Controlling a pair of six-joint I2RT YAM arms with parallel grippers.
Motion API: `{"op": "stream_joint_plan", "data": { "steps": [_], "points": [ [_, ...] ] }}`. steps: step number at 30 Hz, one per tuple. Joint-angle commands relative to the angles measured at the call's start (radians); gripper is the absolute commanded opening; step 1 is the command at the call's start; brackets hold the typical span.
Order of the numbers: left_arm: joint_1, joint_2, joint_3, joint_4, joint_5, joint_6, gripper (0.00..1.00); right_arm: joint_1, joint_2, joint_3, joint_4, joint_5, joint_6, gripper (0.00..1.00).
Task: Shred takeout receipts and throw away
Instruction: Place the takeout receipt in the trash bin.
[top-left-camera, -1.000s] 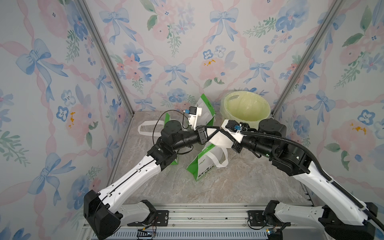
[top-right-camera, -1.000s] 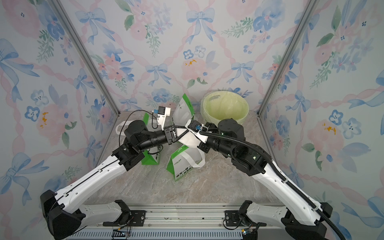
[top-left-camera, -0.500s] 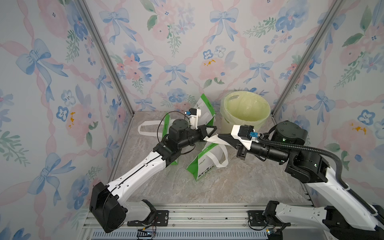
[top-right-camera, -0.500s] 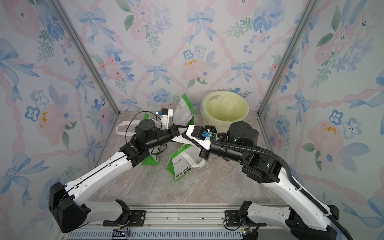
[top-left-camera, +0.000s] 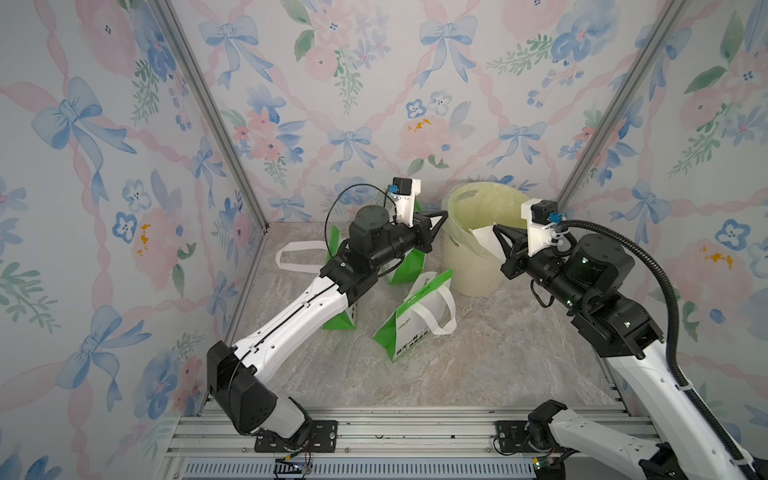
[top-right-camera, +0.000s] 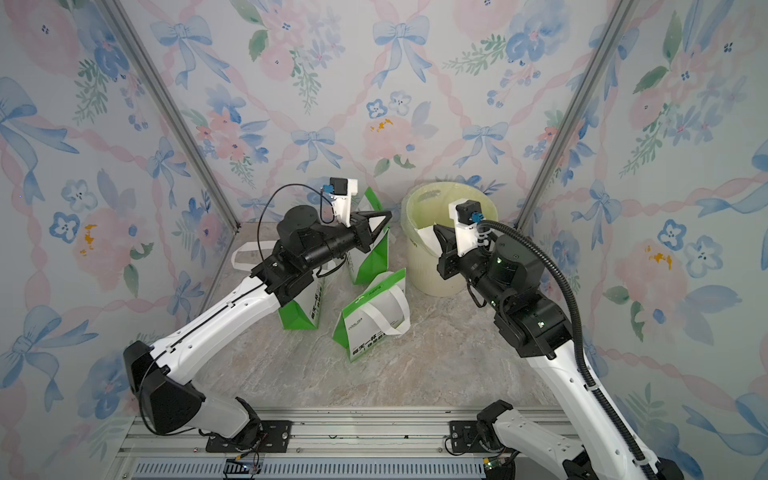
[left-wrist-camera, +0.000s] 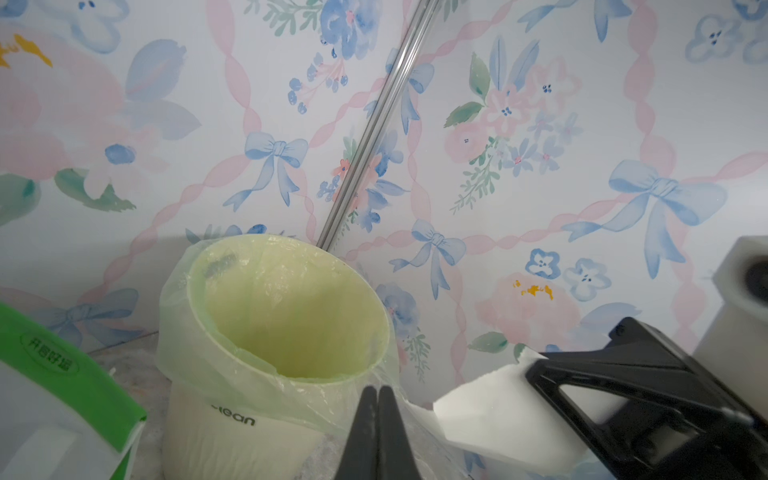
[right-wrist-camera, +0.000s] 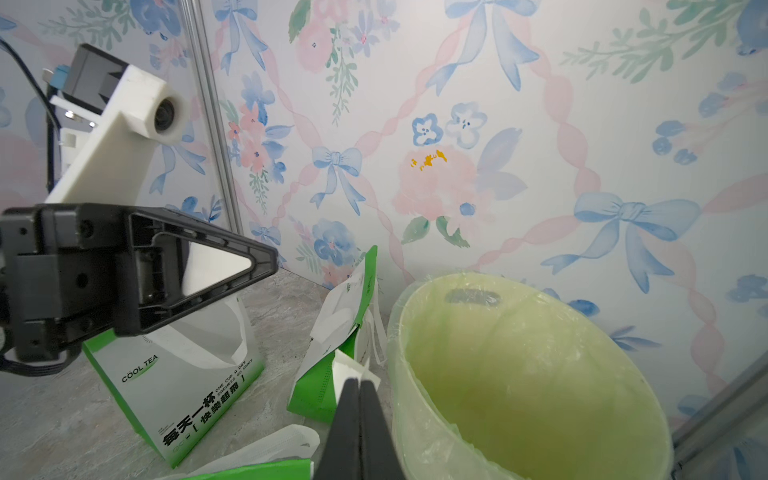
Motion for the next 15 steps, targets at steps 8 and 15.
{"op": "stream_joint_plan", "data": {
  "steps": [8,15],
  "points": [
    [-0.036,0.406,0.391,-0.001,-0.001,0.226,0.0,-0.007,-0.099,-0.03,-0.053,0.077,0.028,0.0],
    [-0.037,0.553,0.514,-0.008,-0.009,0.211,0.1,-0.006,-0.14,-0.038,-0.082,0.105,0.024,0.0]
  ]
}}
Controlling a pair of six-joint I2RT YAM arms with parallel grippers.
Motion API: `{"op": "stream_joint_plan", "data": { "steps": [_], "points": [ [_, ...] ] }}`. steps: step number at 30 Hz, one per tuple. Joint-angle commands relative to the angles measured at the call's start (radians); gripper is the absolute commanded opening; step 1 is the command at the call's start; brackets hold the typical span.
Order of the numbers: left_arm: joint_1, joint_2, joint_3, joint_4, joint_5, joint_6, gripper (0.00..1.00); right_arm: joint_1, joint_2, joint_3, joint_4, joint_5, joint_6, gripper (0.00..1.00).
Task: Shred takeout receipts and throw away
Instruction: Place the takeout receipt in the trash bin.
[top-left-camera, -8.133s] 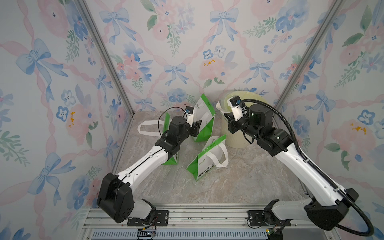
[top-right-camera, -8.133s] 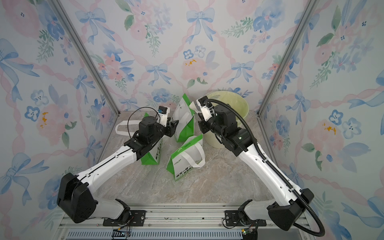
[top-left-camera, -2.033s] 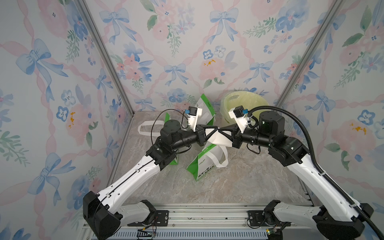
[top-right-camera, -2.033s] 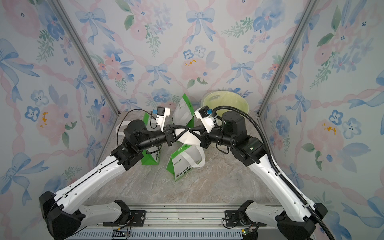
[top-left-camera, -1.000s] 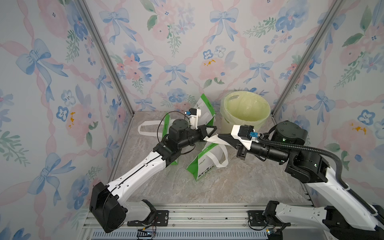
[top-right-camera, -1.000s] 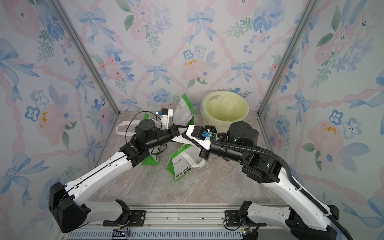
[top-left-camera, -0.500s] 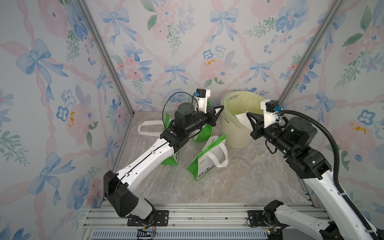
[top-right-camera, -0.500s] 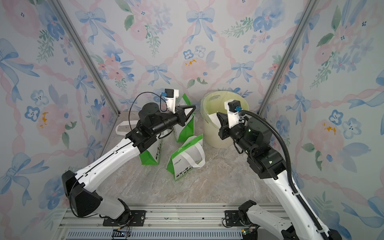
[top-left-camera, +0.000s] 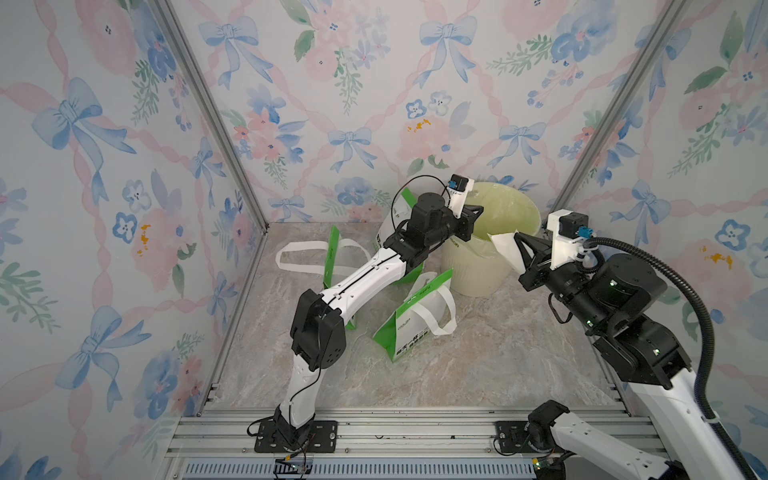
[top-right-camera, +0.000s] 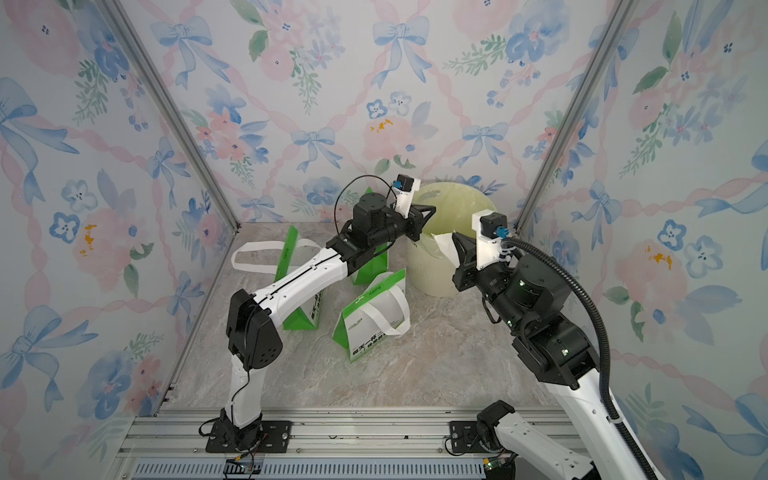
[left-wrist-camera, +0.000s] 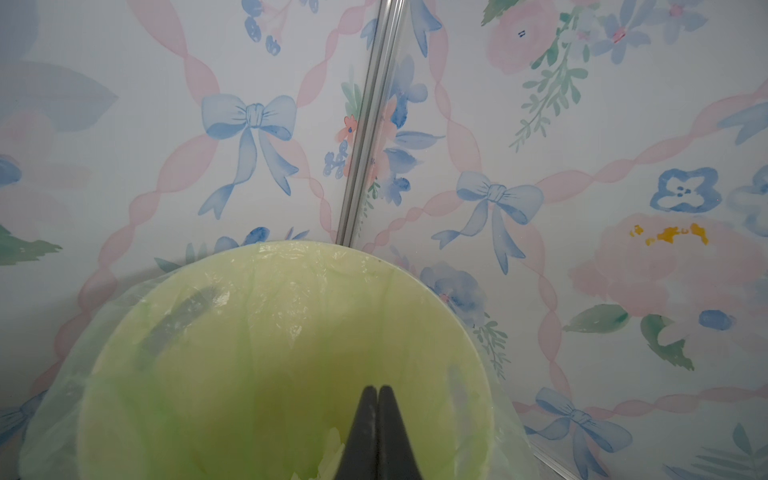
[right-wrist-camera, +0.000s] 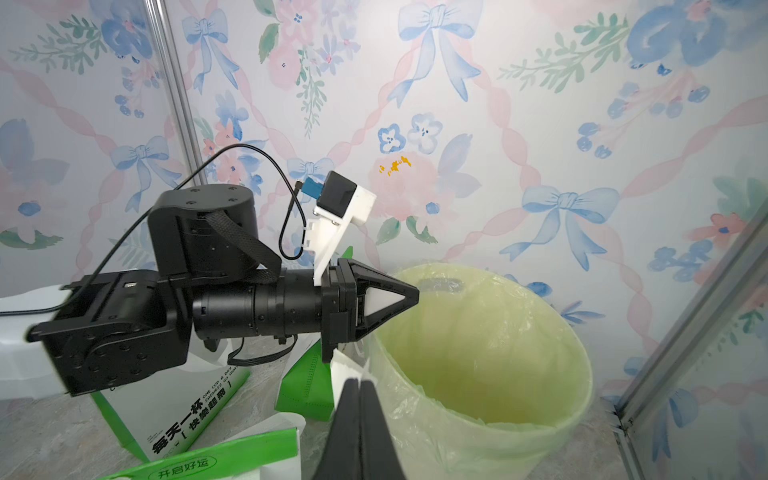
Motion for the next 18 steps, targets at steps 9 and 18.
{"op": "stream_joint_plan", "data": {
  "steps": [9,18],
  "points": [
    [-0.015,0.037,0.056,-0.014,-0.057,0.033,0.47,-0.001,-0.028,0.002,-0.054,0.036,-0.001,0.0],
    [-0.011,-0.085,0.029,-0.022,-0.055,0.09,0.51,-0.001,-0.031,0.005,-0.097,0.031,0.046,0.0]
  ]
}}
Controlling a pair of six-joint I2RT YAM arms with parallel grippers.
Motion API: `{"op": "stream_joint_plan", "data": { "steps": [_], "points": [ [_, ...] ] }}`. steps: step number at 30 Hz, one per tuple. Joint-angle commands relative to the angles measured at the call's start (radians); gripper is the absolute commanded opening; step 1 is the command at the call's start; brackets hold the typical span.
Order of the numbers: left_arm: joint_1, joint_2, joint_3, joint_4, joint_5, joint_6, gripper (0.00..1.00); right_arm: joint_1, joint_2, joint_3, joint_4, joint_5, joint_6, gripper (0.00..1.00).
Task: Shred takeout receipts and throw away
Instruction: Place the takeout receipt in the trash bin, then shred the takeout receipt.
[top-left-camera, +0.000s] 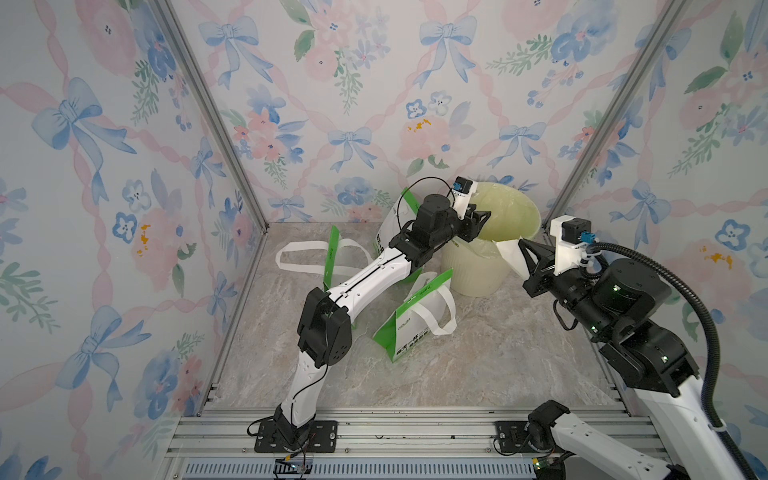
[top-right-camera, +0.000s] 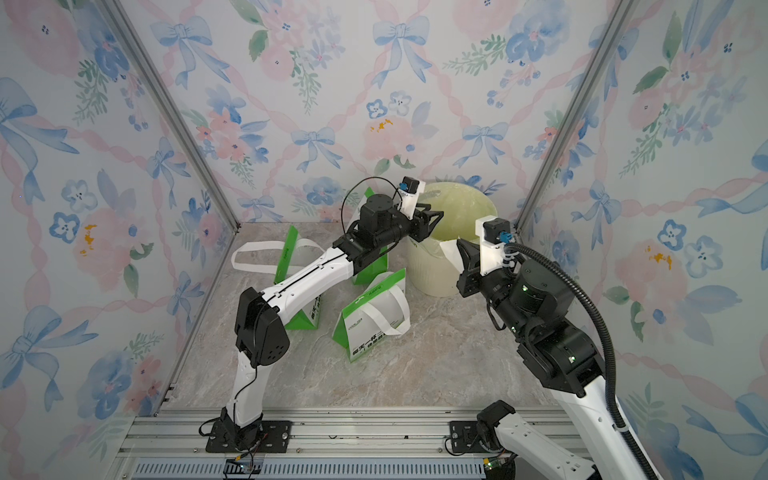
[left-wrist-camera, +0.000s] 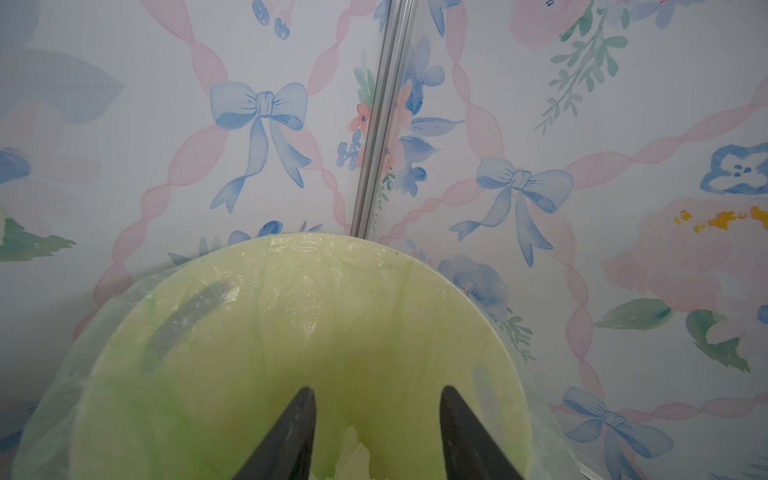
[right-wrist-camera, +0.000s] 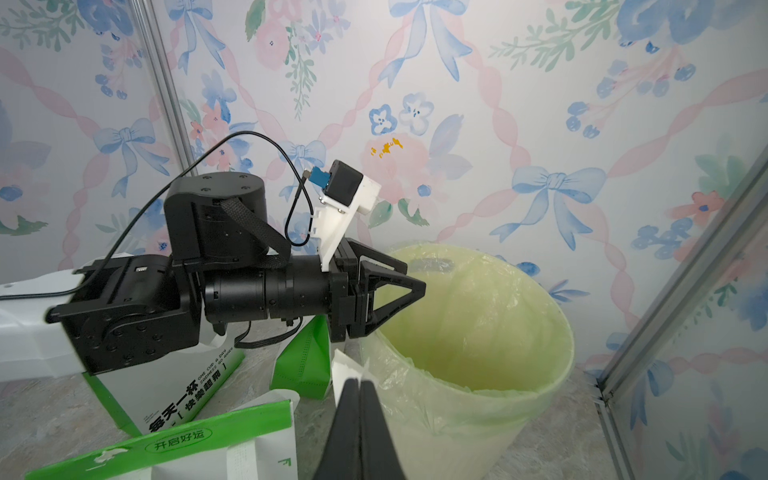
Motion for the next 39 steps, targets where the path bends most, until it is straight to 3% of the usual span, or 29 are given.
{"op": "stream_joint_plan", "data": {
  "steps": [1,6,14,21,27,29,34,39],
  "points": [
    [0.002,-0.134,-0.024,0.004,-0.007,0.049,0.51,-0.001,-0.011,0.004,-0.033,0.003,0.054,0.0],
    [0.018,-0.334,-0.176,0.005,0.034,0.051,0.51,-0.001,-0.017,-0.035,0.004,-0.07,0.169,0.0],
    [0.034,-0.639,-0.477,0.015,0.22,-0.07,0.57,0.001,0.009,-0.073,0.091,-0.275,0.343,0.0],
    [0.048,-0.789,-0.658,0.079,0.386,-0.176,0.72,0.002,0.057,-0.095,0.242,-0.519,0.501,0.0],
    [0.051,-0.854,-0.784,0.233,0.491,-0.299,0.74,0.011,0.077,-0.102,0.346,-0.592,0.575,0.0],
    [0.051,-0.864,-0.814,0.281,0.501,-0.338,0.72,0.017,0.085,-0.102,0.369,-0.601,0.589,0.0],
    [0.051,-0.872,-0.838,0.305,0.504,-0.382,0.52,0.039,0.1,-0.105,0.411,-0.607,0.606,0.0],
    [0.051,-0.87,-0.849,0.323,0.502,-0.415,0.4,0.051,0.113,-0.108,0.421,-0.612,0.604,0.0]
  ]
}}
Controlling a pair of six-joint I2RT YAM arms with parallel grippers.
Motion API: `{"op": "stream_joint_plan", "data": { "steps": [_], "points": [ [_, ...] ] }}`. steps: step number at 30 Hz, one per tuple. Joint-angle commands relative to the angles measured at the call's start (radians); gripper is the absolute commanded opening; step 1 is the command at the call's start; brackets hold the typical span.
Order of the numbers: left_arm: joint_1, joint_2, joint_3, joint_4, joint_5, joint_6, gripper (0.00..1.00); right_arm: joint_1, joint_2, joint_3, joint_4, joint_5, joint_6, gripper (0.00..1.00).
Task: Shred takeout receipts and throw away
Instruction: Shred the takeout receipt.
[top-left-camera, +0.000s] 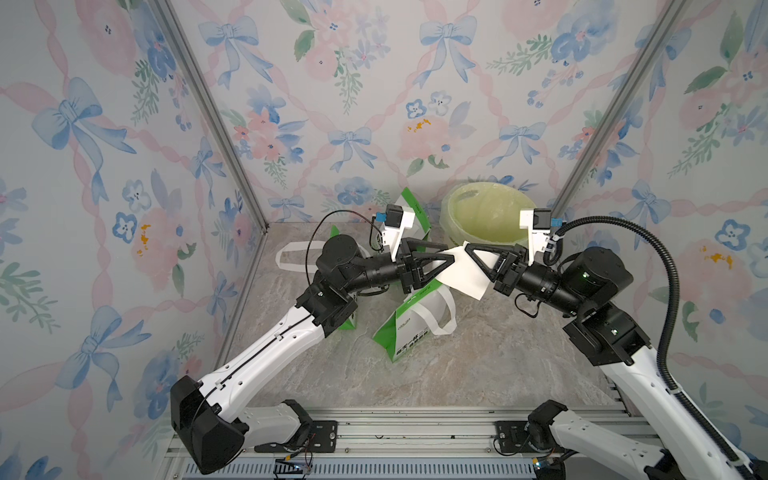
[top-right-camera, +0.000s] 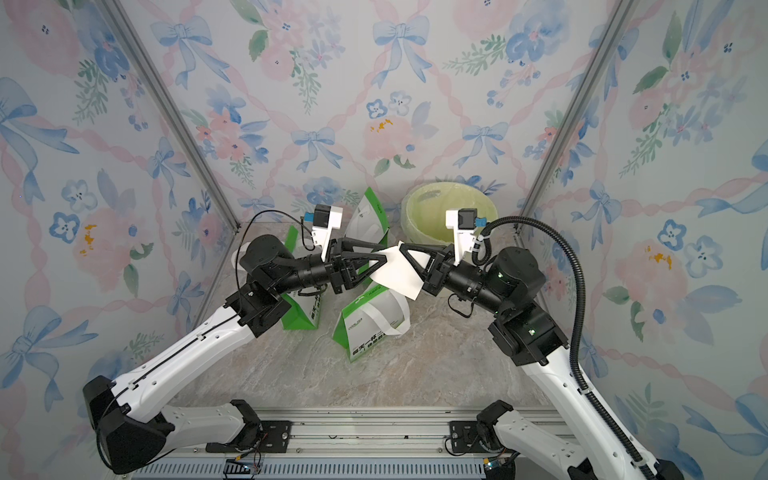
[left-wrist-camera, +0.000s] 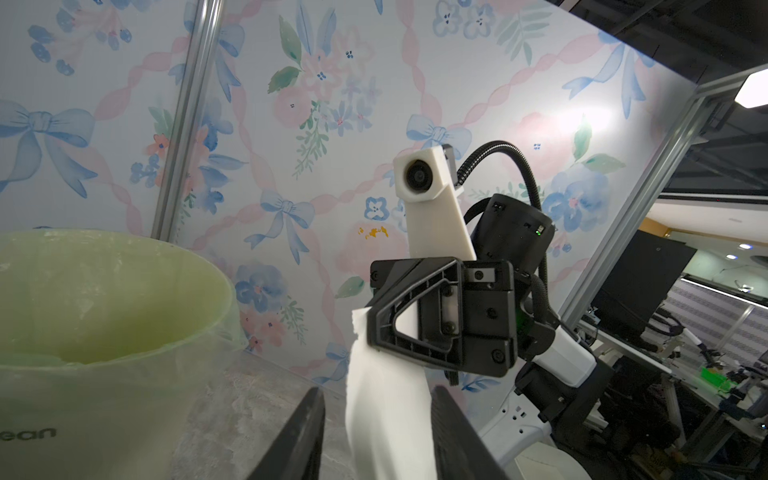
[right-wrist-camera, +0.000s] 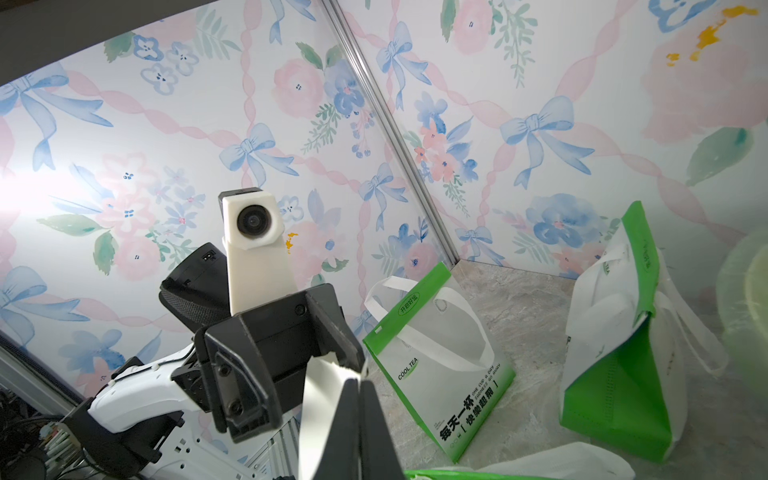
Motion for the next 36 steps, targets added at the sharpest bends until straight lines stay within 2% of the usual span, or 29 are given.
{"op": "stream_joint_plan", "data": {
  "steps": [1,6,11,14,16,20,22,23,24,30,36],
  "points": [
    [0.009,-0.02,-0.019,0.047,0.017,-0.04,0.38,0.011,0.004,-0.013,0.049,-0.02,0.012,0.0],
    [0.009,-0.02,-0.035,0.05,0.003,-0.05,0.42,0.013,0.006,-0.016,0.048,-0.02,0.0,0.0],
    [0.011,-0.008,-0.032,0.05,-0.006,-0.064,0.21,0.015,0.01,-0.014,0.032,-0.021,-0.016,0.0],
    [0.014,-0.011,-0.032,0.05,-0.032,-0.066,0.04,0.019,0.013,-0.014,0.017,-0.022,-0.032,0.0],
    [0.017,-0.014,-0.032,0.052,-0.041,-0.067,0.01,0.02,0.015,-0.014,0.004,-0.022,-0.046,0.0],
    [0.019,-0.018,-0.038,0.05,-0.05,-0.041,0.0,0.025,0.018,-0.002,-0.051,-0.018,-0.087,0.02],
    [0.02,-0.035,-0.052,0.05,-0.069,0.001,0.0,0.022,0.016,0.025,-0.112,-0.002,-0.125,0.36],
    [0.019,-0.045,-0.067,0.05,-0.08,0.048,0.0,0.017,0.014,0.047,-0.152,0.004,-0.148,0.49],
    [0.018,-0.059,-0.084,0.049,-0.091,0.102,0.0,0.007,0.012,0.066,-0.19,0.007,-0.169,0.57],
    [0.014,-0.099,-0.155,0.041,-0.086,0.37,0.0,-0.027,0.051,0.212,-0.489,0.006,-0.314,0.8],
    [0.006,-0.094,-0.152,0.02,-0.021,0.511,0.0,0.0,0.113,0.303,-0.615,-0.067,-0.363,0.85]
  ]
}}
